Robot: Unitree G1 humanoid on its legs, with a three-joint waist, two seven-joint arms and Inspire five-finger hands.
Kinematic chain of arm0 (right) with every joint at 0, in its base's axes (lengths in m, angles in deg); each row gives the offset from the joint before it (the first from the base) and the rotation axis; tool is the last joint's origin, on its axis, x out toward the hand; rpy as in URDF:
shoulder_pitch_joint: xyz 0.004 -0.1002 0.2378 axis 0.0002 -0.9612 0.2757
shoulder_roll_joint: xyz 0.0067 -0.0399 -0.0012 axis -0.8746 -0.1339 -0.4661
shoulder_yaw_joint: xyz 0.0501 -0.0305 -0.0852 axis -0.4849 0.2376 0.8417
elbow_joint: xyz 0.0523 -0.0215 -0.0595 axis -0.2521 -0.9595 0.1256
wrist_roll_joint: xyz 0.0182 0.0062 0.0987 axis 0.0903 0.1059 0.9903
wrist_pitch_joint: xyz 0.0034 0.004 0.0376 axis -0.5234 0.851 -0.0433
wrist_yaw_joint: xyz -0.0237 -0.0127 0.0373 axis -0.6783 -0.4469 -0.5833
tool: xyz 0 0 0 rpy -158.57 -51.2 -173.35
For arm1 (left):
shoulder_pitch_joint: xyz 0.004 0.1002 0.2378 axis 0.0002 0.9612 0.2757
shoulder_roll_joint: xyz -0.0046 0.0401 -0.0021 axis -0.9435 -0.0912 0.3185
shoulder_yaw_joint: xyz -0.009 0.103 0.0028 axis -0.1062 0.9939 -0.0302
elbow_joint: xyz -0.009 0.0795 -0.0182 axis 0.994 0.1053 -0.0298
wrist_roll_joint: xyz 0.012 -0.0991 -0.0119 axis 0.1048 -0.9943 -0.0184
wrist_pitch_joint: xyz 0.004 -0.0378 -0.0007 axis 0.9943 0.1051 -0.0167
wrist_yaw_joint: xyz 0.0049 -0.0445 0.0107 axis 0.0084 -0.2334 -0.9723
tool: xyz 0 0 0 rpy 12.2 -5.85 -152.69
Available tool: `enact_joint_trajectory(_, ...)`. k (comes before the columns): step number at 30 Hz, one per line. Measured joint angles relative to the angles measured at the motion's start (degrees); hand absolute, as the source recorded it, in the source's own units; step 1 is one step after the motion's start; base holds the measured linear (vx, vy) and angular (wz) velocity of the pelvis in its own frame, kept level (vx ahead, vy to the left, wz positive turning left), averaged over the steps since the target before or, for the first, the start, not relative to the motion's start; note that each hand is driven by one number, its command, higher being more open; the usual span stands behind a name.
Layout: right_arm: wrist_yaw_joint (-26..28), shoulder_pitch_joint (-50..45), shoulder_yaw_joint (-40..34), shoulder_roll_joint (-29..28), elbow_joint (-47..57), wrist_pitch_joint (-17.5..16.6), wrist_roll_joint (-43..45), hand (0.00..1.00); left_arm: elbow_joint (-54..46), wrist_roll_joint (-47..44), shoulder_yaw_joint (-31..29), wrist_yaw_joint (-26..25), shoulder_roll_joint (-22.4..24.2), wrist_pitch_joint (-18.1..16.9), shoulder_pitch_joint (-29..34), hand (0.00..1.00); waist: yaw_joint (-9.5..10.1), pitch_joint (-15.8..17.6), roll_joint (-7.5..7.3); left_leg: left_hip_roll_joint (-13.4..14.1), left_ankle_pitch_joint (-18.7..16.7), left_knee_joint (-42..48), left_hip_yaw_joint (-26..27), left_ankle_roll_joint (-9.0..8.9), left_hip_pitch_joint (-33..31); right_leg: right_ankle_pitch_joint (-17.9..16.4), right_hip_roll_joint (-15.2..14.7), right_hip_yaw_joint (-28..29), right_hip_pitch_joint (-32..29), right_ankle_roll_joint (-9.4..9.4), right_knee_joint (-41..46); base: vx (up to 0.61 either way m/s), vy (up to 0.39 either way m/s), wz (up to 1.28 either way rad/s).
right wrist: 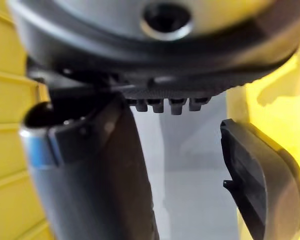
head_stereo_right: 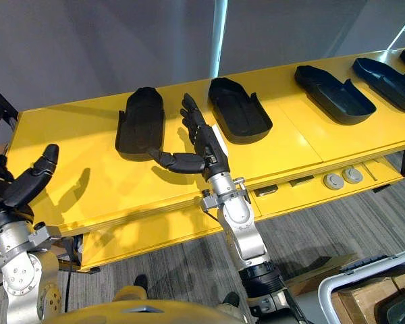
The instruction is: Walk over and take three plastic housings, then place them on the shelf
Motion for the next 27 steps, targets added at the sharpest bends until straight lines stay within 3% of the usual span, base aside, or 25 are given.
enact_joint_trajectory(7, 0.4, 0.1, 0.1, 0.4, -2.6, 0.0, 0.0, 1.0, 6.4, -9.3, 3.6, 7.5, -0.2, 1.1, -0.3, 1.0, -0.75, 0.3, -0.54, 0.2, 0.2, 0.1, 0.1, -0.02, -1.4, 0.1, 0.2, 0.4, -1.7, 0.0, 0.2, 0.0, -0.001, -0.01)
enact_joint_trajectory(17, 2.7, 0.5, 0.2, 2.2, -3.2, 0.0, 0.1, 1.0, 12.3, -13.4, 2.9, 9.1, -1.1, 1.9, -0.8, 1.0, -0.78, 0.8, -1.14, 0.4, -0.3, 0.6, 0.7, -0.16, -1.5, 0.0, 0.3, 1.1, -2.1, -0.09, 0.5, 0.0, -0.001, -0.02)
enact_joint_trajectory(27, 3.1, 0.5, 0.3, 2.4, -3.2, 0.0, 0.1, 1.0, 15.5, -16.3, 2.7, 14.8, -2.7, 0.8, -1.7, 1.0, -1.04, 1.2, -1.03, 0.8, -1.8, 3.2, 1.9, -0.21, -1.6, -0.1, 0.3, 2.6, -2.3, -0.22, 1.1, -0.02, 0.01, -0.07)
